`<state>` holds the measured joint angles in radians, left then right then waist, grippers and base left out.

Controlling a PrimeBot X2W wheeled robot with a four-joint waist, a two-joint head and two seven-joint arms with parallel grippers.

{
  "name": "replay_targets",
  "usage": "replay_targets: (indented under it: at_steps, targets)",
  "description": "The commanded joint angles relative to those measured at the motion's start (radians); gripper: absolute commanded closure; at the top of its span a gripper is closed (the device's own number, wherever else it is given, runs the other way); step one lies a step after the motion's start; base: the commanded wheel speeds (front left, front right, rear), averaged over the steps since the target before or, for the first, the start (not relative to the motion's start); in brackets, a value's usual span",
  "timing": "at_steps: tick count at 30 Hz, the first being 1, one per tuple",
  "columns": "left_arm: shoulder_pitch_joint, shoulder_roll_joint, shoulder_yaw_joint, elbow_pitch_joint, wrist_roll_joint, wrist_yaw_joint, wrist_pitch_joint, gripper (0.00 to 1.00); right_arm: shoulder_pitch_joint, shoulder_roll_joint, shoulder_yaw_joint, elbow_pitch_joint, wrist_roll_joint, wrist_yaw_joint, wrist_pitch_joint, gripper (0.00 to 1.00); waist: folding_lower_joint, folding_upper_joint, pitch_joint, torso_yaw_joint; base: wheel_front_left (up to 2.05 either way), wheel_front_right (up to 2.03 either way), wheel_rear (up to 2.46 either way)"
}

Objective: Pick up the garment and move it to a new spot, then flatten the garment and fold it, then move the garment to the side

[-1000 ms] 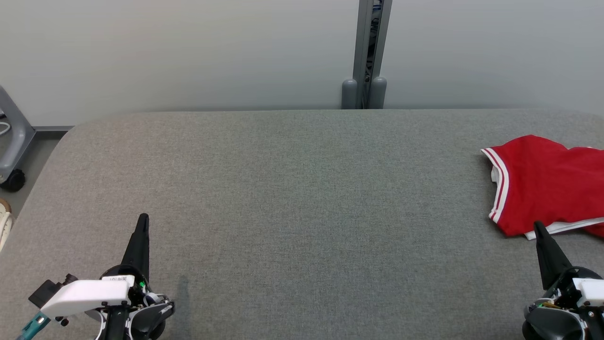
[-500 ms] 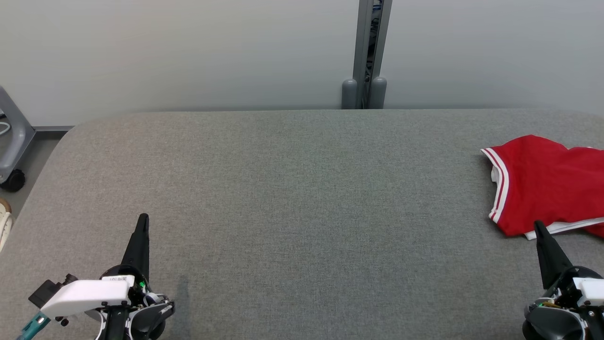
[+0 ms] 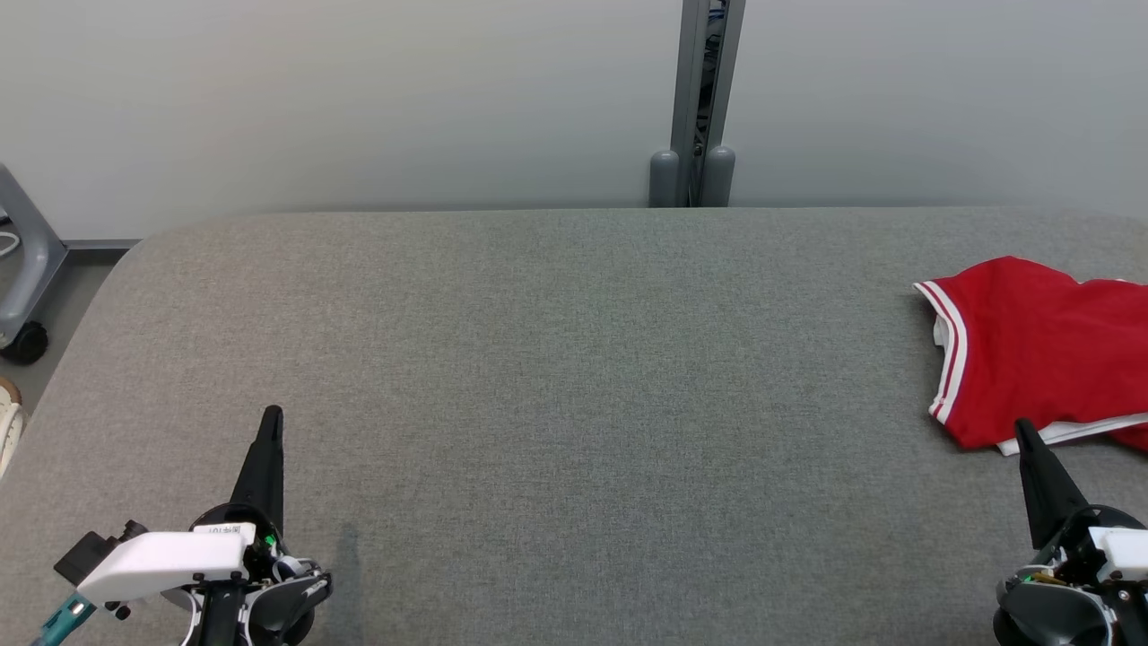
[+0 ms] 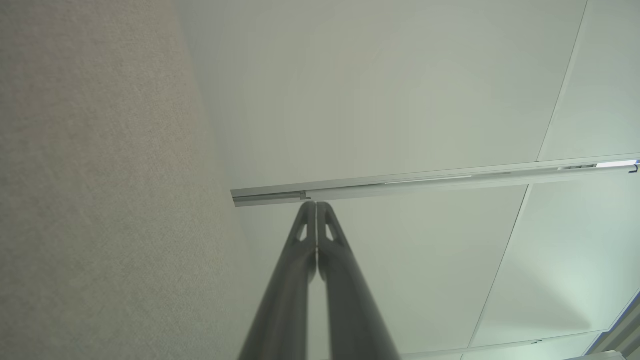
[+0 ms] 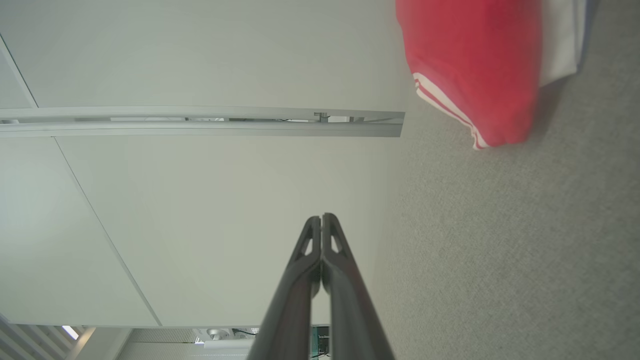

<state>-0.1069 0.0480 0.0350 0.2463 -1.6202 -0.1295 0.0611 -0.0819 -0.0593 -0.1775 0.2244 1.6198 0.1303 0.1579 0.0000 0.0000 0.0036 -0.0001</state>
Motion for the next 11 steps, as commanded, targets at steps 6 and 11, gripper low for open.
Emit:
replay_targets:
  at_steps: [6,11]
  targets:
    - [-0.012,0.004,0.005,0.001,0.0,-0.003,0.002,1.0,-0.005,-0.001,-0.003,0.001,-0.003,0.001,0.004,1.0,0.0,0.0,0.0,0.0,0.0,0.0,0.0]
    - [-0.012,0.004,0.005,0.001,0.0,-0.003,0.002,1.0,-0.005,0.0,-0.004,0.001,-0.004,0.001,0.005,1.0,0.0,0.0,0.0,0.0,0.0,0.0,0.0]
